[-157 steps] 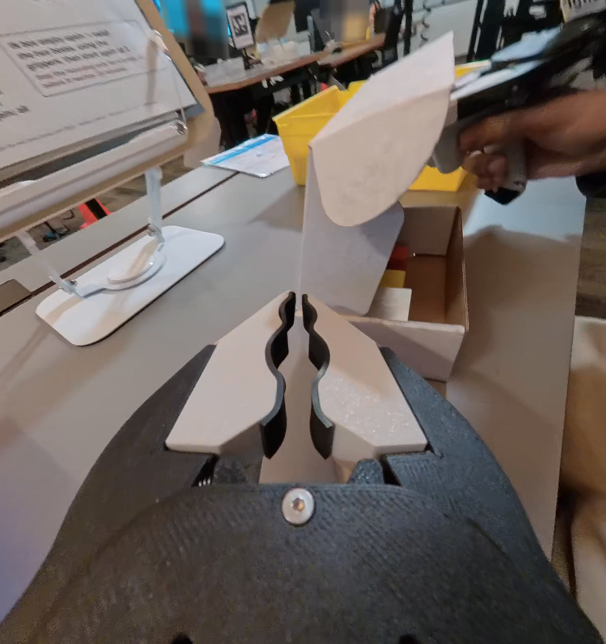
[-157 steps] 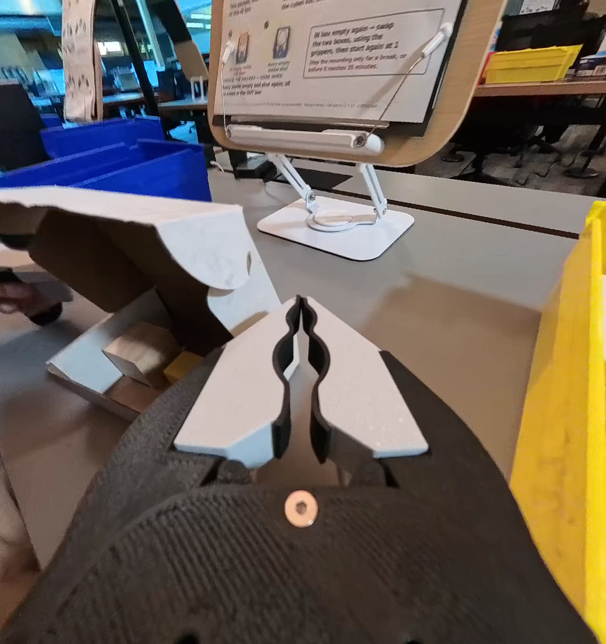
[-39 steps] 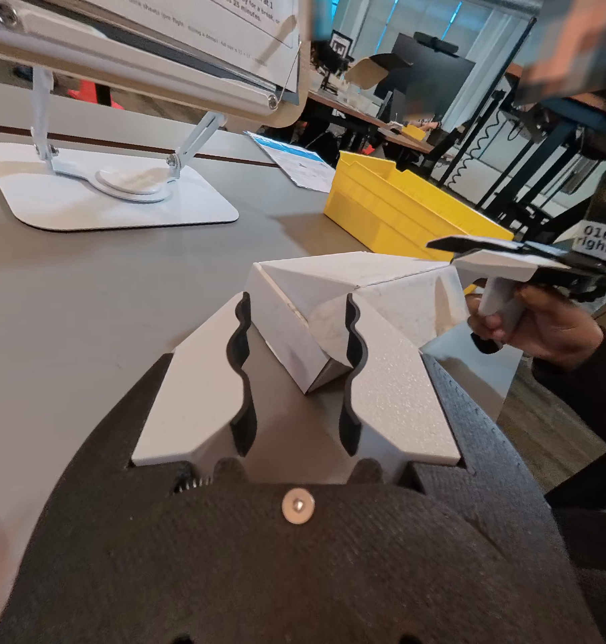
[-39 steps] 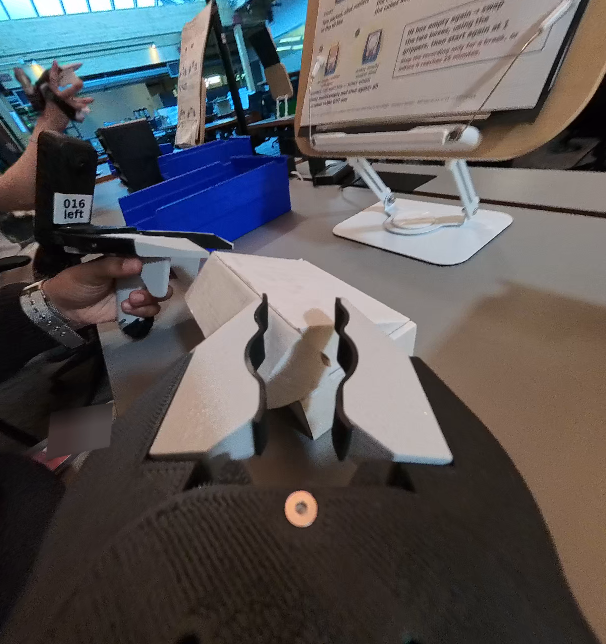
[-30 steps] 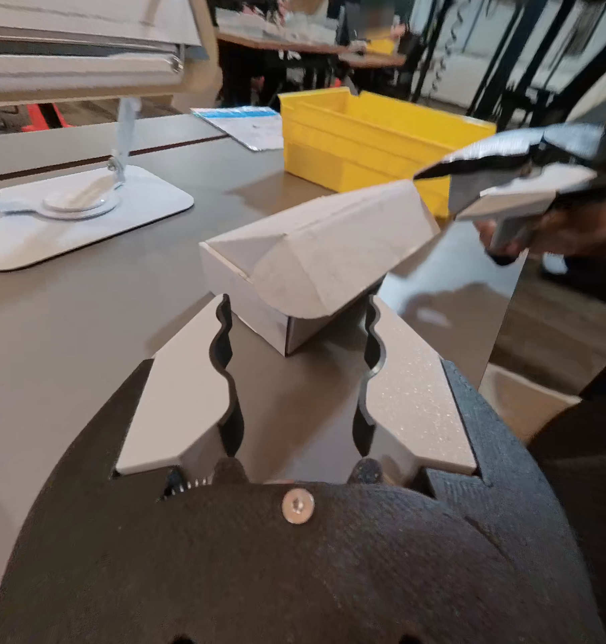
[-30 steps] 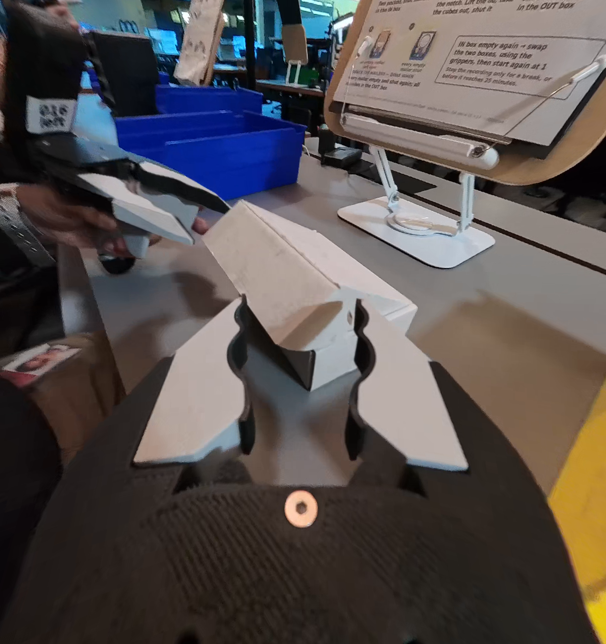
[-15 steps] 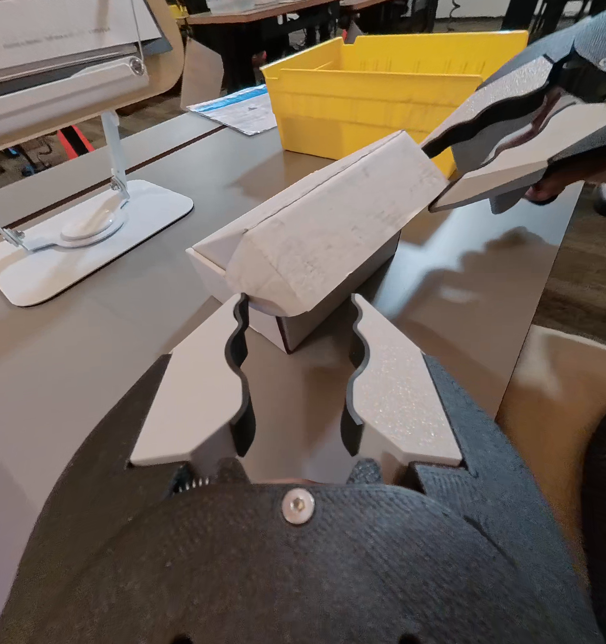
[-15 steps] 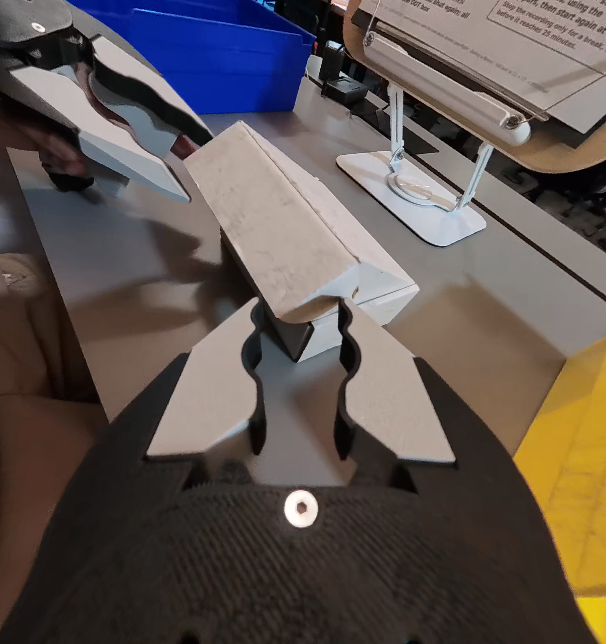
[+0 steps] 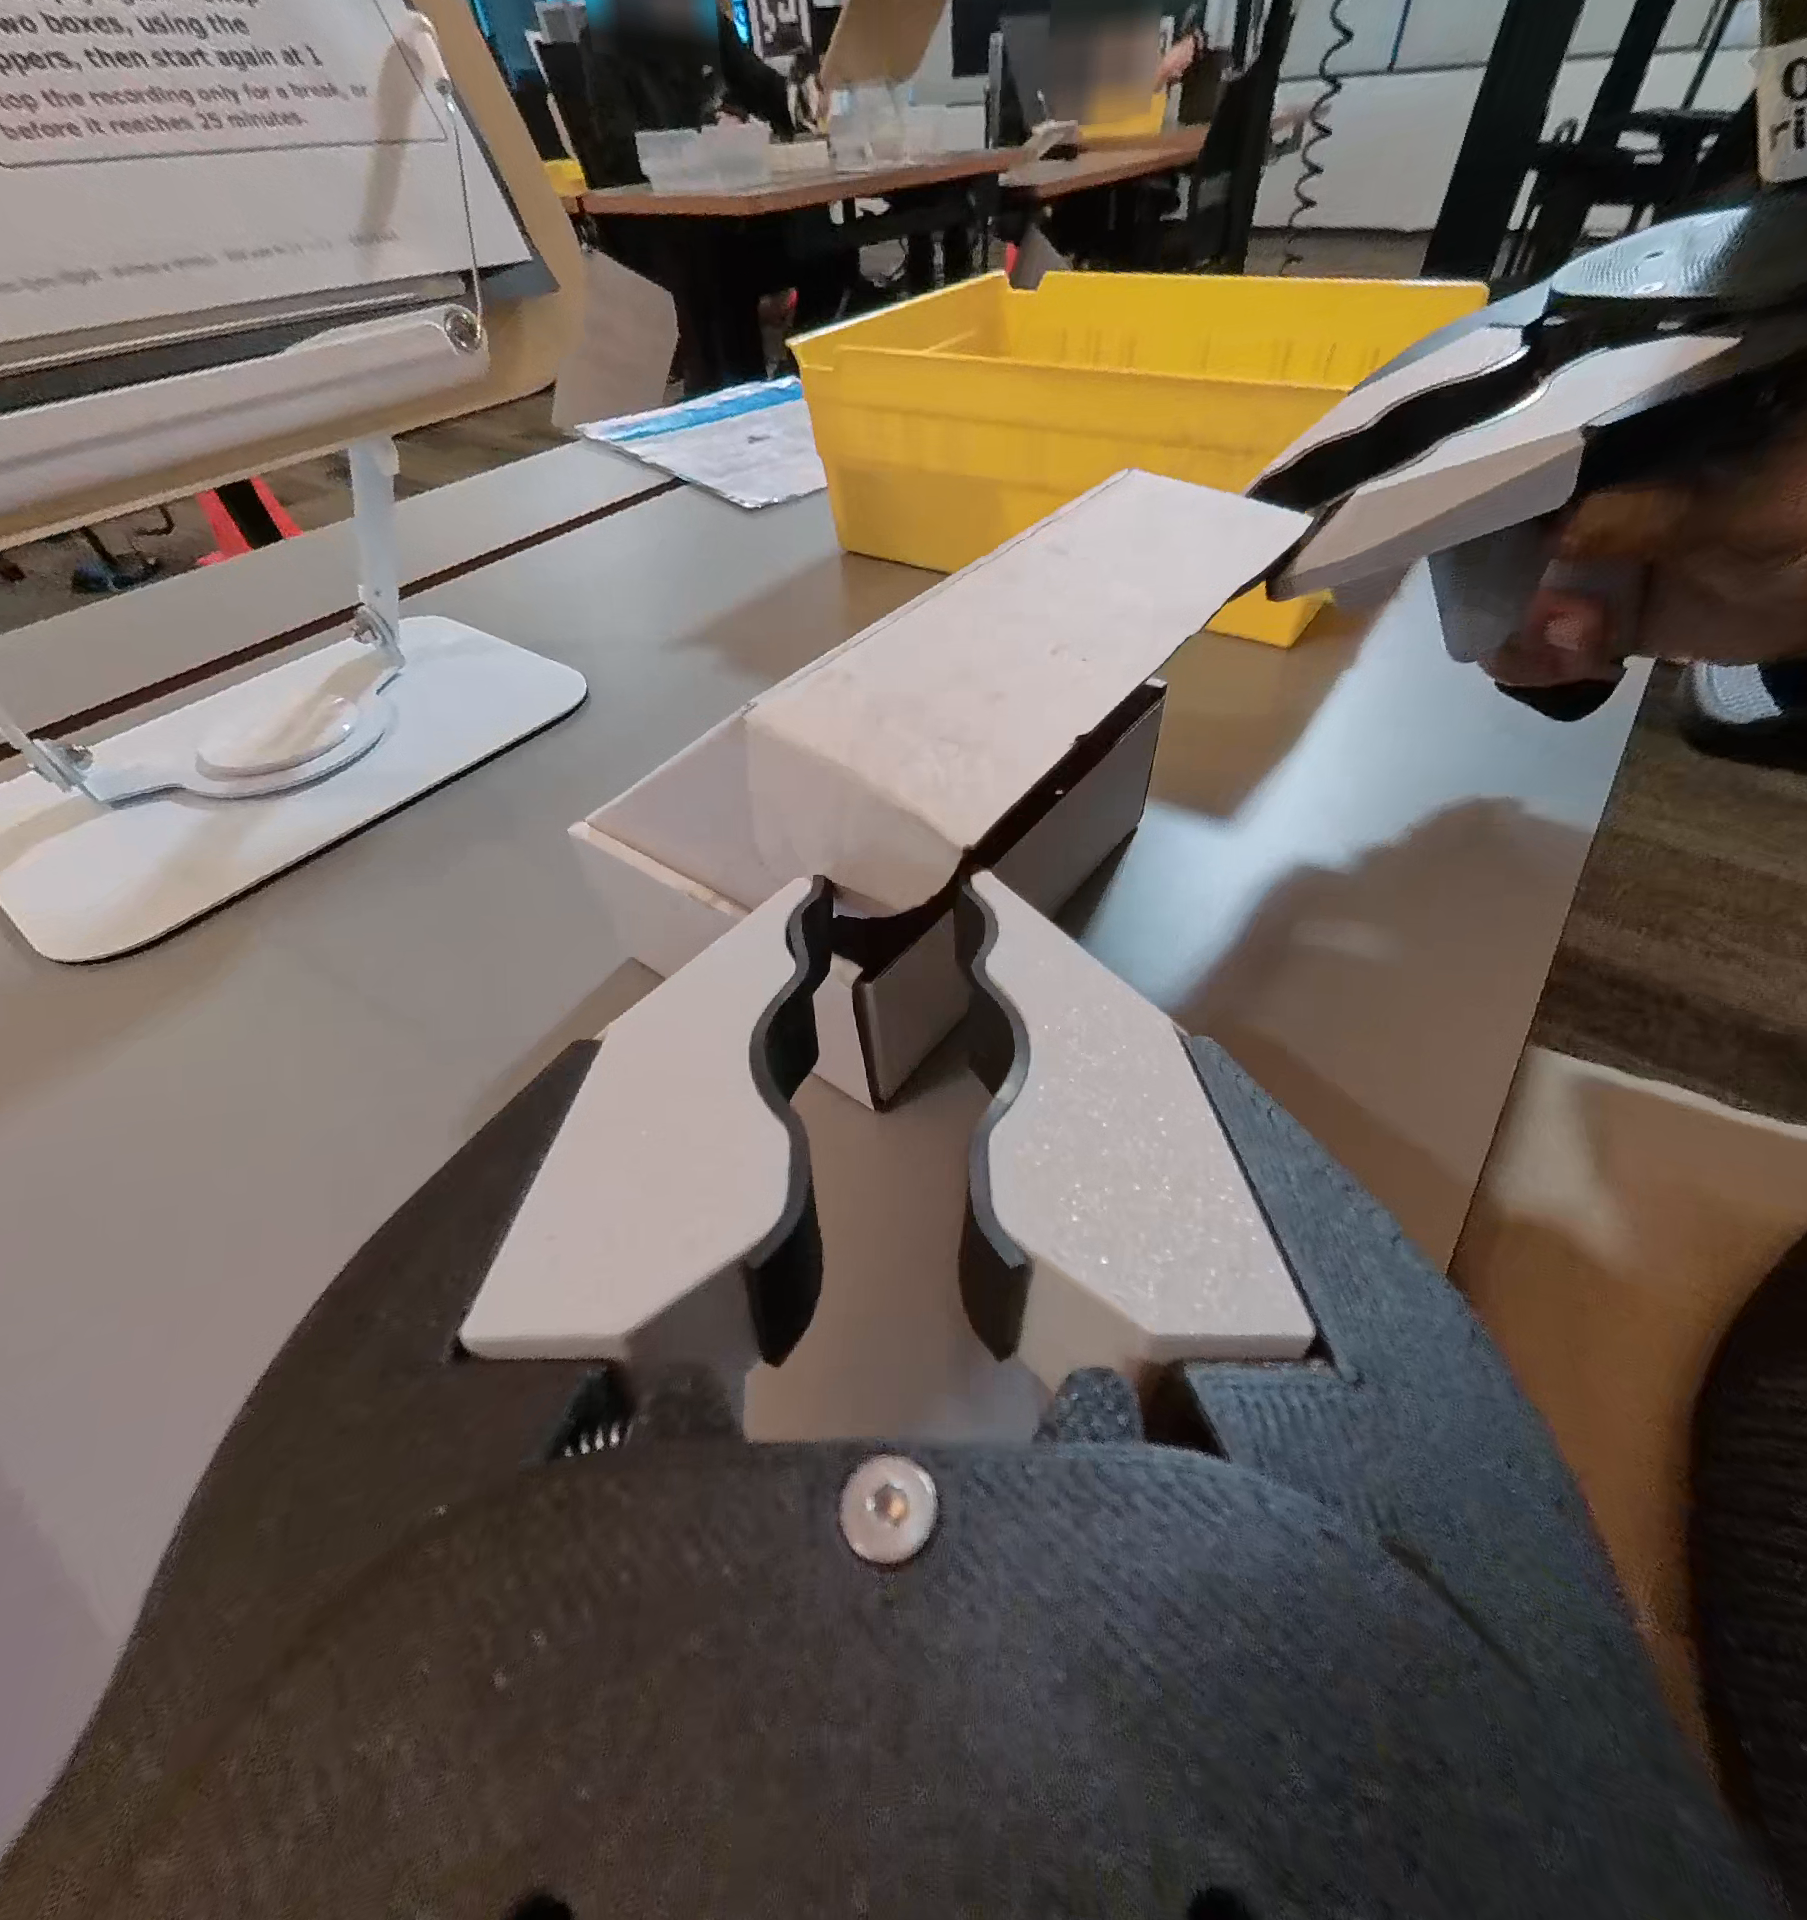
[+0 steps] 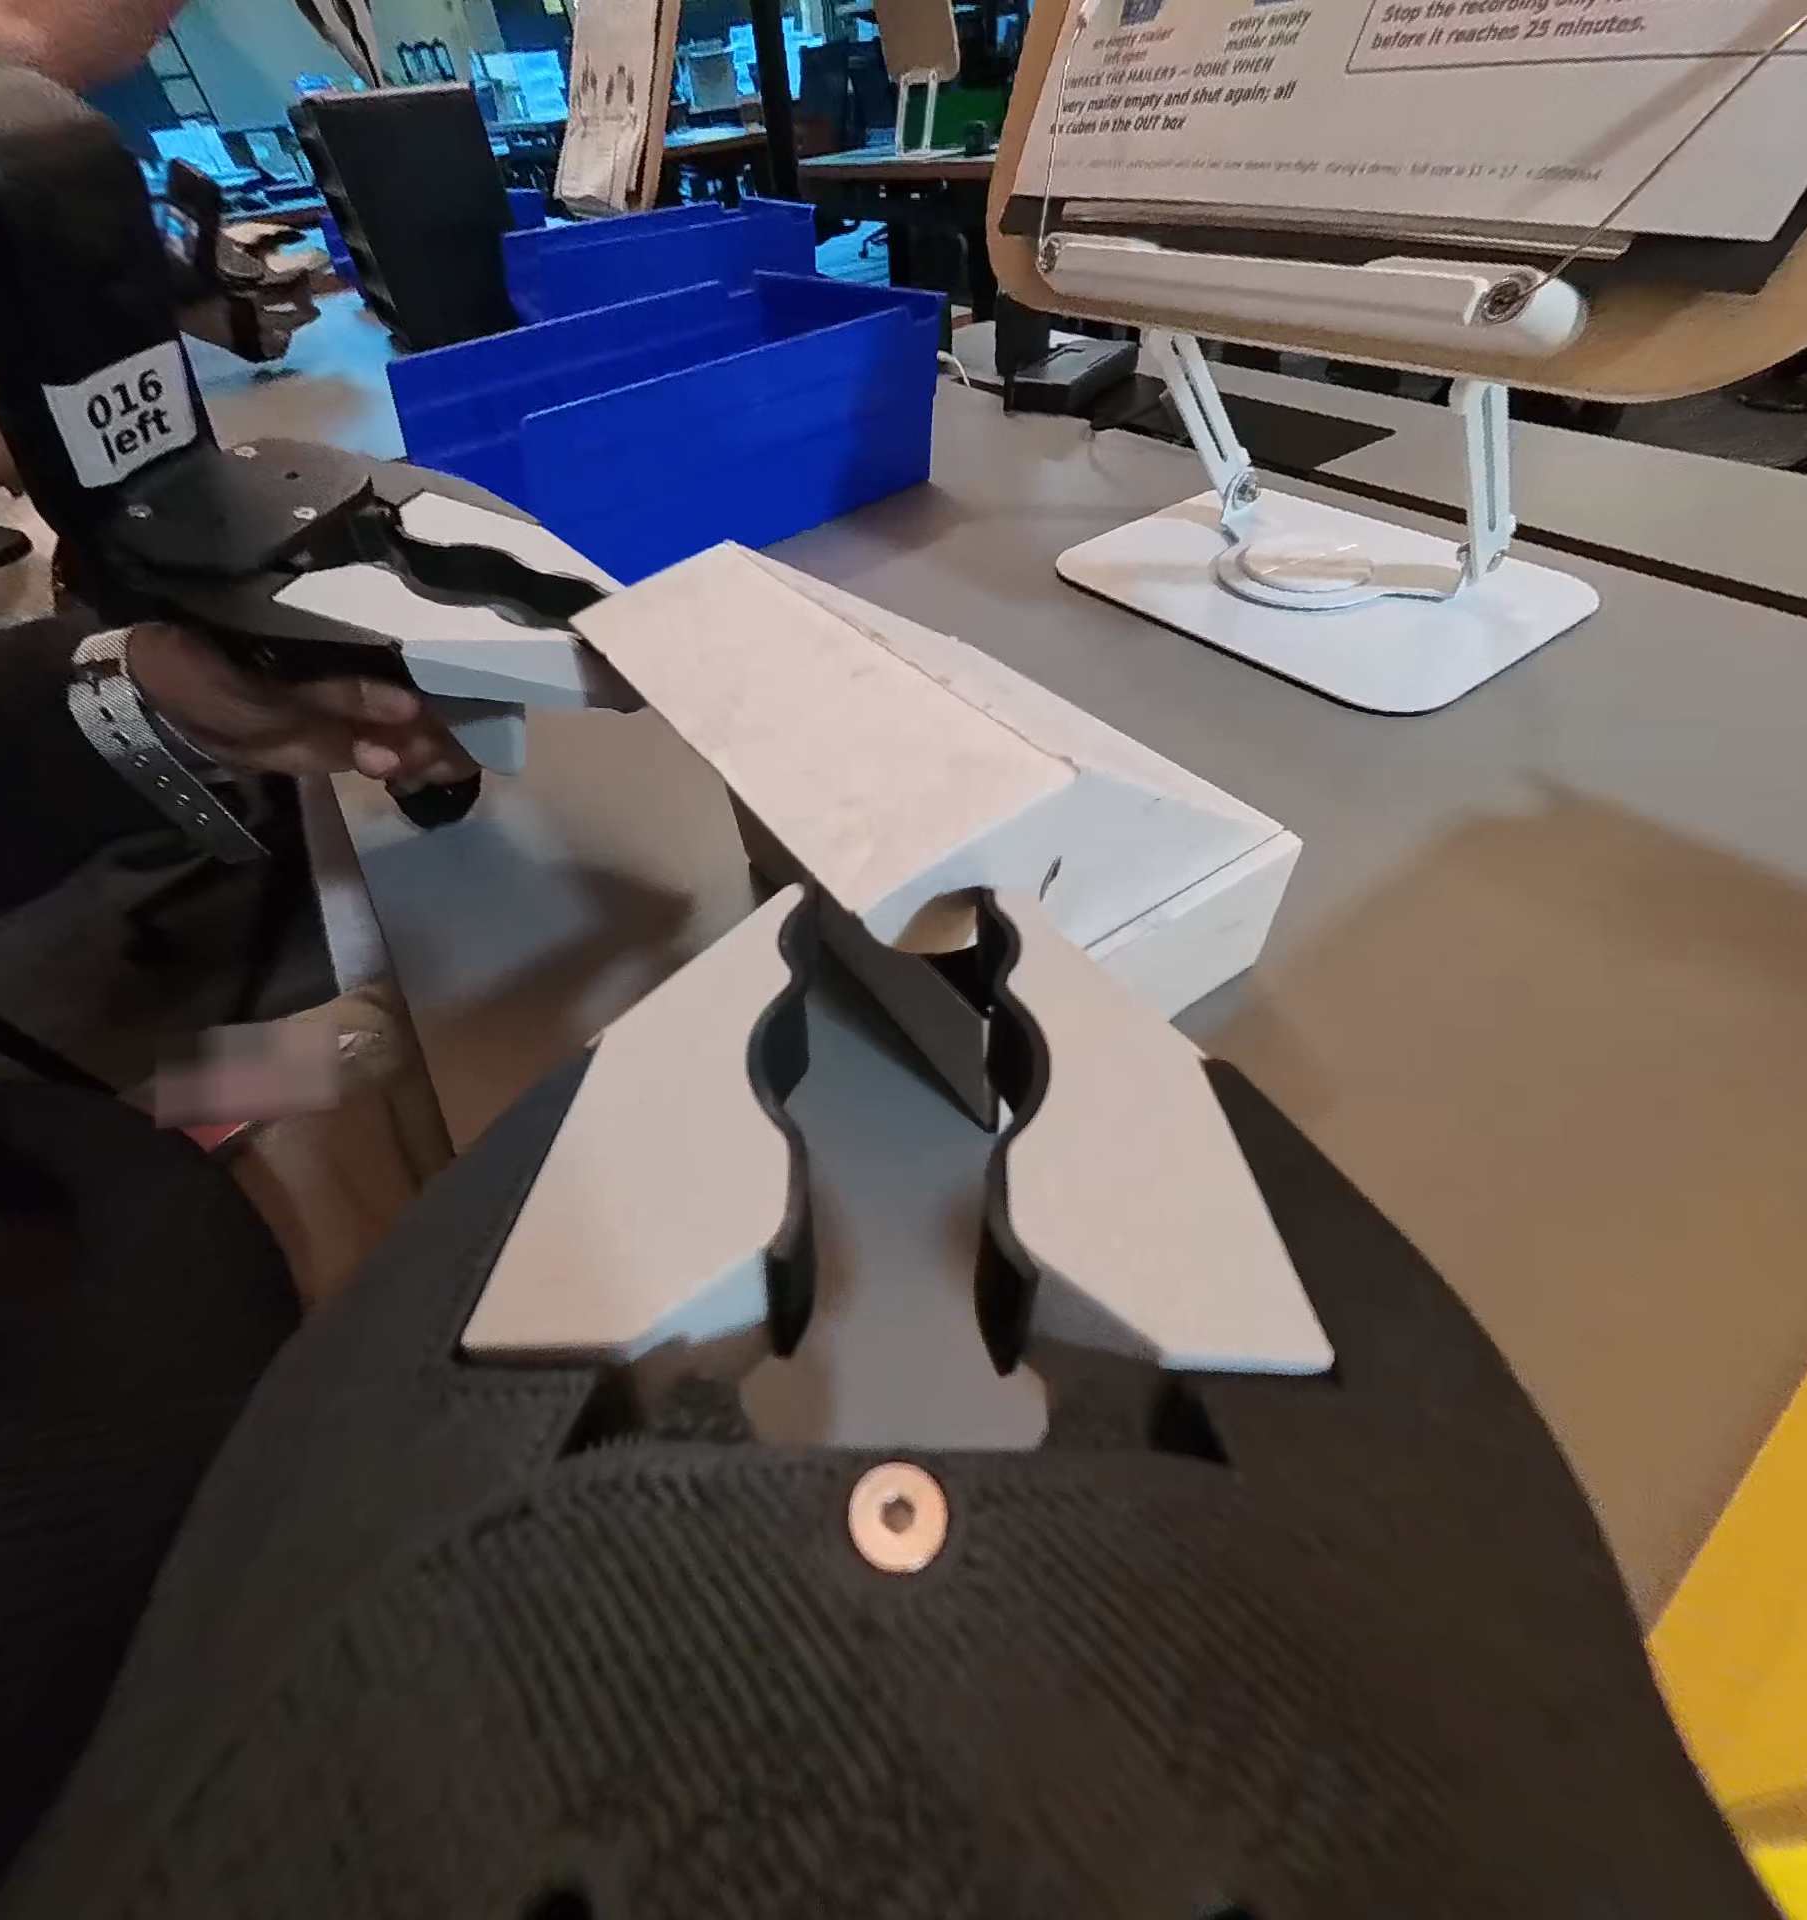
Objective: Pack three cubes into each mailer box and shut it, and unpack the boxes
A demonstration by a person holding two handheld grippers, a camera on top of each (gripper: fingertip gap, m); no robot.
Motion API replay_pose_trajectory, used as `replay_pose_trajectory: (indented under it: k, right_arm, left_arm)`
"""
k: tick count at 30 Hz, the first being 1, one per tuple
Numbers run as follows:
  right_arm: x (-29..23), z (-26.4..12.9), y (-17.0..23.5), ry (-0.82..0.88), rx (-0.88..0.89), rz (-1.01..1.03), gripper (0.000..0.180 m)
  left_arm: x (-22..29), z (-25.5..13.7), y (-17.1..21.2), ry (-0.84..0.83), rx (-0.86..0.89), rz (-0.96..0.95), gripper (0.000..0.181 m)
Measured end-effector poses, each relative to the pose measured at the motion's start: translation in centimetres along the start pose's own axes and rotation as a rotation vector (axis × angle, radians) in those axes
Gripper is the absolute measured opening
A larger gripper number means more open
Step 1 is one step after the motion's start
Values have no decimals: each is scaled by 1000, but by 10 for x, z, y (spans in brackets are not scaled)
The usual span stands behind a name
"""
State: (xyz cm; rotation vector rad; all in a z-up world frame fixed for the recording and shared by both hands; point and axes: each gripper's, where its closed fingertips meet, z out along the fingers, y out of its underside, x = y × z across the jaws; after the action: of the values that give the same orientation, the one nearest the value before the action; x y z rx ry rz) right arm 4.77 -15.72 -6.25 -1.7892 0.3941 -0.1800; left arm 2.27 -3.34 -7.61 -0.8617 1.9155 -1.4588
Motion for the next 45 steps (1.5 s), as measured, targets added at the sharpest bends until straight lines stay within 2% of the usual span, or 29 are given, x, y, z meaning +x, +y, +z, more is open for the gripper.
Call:
replay_pose_trajectory:
  k: [13, 20, 27, 31, 35, 45]
  right_arm:
    - [3, -6, -5, -73, 14, 156, 19]
    - [11, -8, -6, 65, -30, -3, 6]
    - [21, -8, -5, 227, -75, -159, 5]
    - [33, -9, -9, 312, -28, -151, 8]
    - [38, -6, -7, 314, -4, -91, 14]
    - [47, -7, -10, 352, 20, -104, 8]
  left_arm:
    - [3, 0, -4, 11, 11, 0, 18]
    - [3, -1, -7, 3, 17, 15, 17]
    - [8, -2, -8, 26, 23, 25, 9]
    - [14, 0, -10, 43, 27, 43, 8]
    - [17, 1, -10, 48, 29, 50, 7]
    - [21, 3, -9, 55, 30, 67, 6]
